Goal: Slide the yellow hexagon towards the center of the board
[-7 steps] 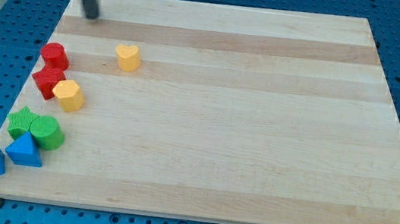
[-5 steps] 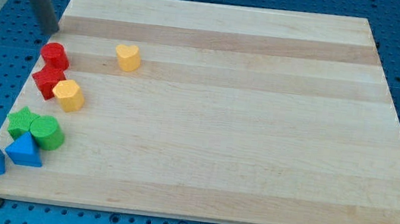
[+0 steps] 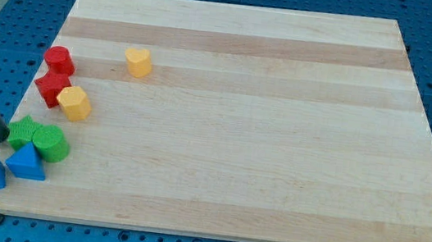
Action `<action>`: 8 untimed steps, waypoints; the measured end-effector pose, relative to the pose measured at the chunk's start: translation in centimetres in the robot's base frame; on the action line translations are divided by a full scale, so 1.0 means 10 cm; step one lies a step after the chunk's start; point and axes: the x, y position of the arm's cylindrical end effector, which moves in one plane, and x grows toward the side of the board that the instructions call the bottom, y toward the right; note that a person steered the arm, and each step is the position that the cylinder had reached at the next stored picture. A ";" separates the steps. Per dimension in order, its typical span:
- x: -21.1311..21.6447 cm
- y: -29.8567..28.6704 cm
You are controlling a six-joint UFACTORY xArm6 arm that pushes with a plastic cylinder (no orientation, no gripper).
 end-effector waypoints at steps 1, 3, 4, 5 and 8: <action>0.01 0.00; 0.00 0.01; -0.31 0.01; -0.55 0.11; -0.55 1.38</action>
